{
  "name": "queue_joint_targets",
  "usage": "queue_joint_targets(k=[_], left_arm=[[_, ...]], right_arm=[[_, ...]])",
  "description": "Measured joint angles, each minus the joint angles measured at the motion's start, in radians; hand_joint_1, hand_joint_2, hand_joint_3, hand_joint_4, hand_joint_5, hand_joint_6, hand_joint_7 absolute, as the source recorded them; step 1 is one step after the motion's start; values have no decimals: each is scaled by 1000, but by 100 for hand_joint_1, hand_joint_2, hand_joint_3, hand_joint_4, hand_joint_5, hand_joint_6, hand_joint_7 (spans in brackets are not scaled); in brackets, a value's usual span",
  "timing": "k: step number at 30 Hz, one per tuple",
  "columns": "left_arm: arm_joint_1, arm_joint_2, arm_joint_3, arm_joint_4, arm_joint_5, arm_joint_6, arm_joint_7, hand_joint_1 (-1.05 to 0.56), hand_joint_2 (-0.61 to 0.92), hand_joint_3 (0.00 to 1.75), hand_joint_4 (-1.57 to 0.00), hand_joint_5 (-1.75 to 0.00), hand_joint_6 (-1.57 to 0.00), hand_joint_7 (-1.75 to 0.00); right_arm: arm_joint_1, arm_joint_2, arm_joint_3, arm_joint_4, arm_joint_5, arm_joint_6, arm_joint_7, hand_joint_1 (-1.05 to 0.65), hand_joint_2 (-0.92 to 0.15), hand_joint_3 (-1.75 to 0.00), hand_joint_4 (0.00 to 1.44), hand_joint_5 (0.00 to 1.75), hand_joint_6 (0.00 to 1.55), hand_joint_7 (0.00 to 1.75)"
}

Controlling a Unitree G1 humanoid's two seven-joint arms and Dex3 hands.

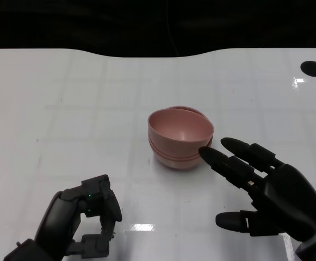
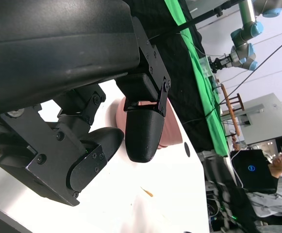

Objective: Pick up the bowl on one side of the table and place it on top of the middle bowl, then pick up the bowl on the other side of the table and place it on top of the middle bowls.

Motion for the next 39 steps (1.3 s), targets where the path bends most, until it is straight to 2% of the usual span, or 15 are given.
queue_joint_targets(k=[2, 4, 7, 13, 17, 25, 29, 30, 32, 34, 36, 37, 39], left_arm=[[-2, -1, 0, 7, -2, -6, -1, -6, 39, 141, -90, -175, -79, -160], [-3, 0, 0, 14, -2, -9, -1, -7, 39, 140, -90, -175, -80, -160], [-4, -1, 0, 14, -2, -8, -1, -8, 39, 140, -90, -175, -80, -160], [-6, 0, 1, 14, -2, -10, -2, -8, 39, 140, -90, -175, -79, -161], [-9, 2, 2, 23, -17, -15, -15, -7, 40, 140, -90, -175, -79, -162], [-11, 10, 4, 39, -33, -27, -26, -4, 41, 143, -91, -175, -80, -162], [-12, 13, 4, 48, -39, -30, -43, -2, 39, 147, -91, -175, -80, -162], [-12, 14, 5, 52, -42, -32, -47, -2, 39, 148, -91, -175, -79, -162], [-14, 15, 6, 61, -47, -36, -55, -1, 38, 150, -91, -175, -79, -162], [-15, 16, 8, 67, -56, -46, -57, -1, 38, 150, -91, -175, -79, -162], [-18, 17, 11, 72, -60, -48, -59, 0, 38, 149, -90, -175, -79, -161], [-20, 17, 12, 77, -68, -50, -62, 1, 39, 148, -90, -175, -79, -161], [-28, 17, 13, 92, -78, -62, -65, 0, 39, 147, -90, -175, -80, -160]], right_arm=[[27, 0, -22, -13, 17, -42, -22, -63, -92, -34, 23, 23, 24, 6], [65, 0, -46, -30, 43, -73, -36, -60, -92, -30, 18, 42, 28, 7], [122, 0, -81, -53, 72, -109, -44, -56, -92, -30, 18, 59, 36, 11], [221, 10, -146, -68, 132, -180, -63, -38, -92, -22, 36, 78, 59, 22], [231, 39, -160, -12, 167, -250, -86, -26, -92, -23, 48, 83, 67, 25], [208, 105, -191, 104, 202, -342, -111, -17, -92, -26, 67, 90, 82, 32], [190, 132, -191, 161, 279, -402, -90, -4, -88, -27, 75, 102, 93, 40], [186, 139, -191, 174, 303, -418, -82, -1, -82, -38, 75, 108, 95, 45], [180, 148, -192, 198, 334, -446, -66, 5, -60, -81, 80, 116, 99, 56], [179, 157, -199, 212, 358, -460, -51, 8, -48, -106, 84, 122, 102, 65], [179, 166, -207, 225, 392, -464, -26, 9, -38, -127, 87, 131, 102, 80], [179, 171, -212, 227, 407, -464, -12, 7, -32, -138, 88, 141, 100, 95], [179, 176, -224, 227, 423, -464, 10, 5, -27, -147, 90, 152, 97, 110]])
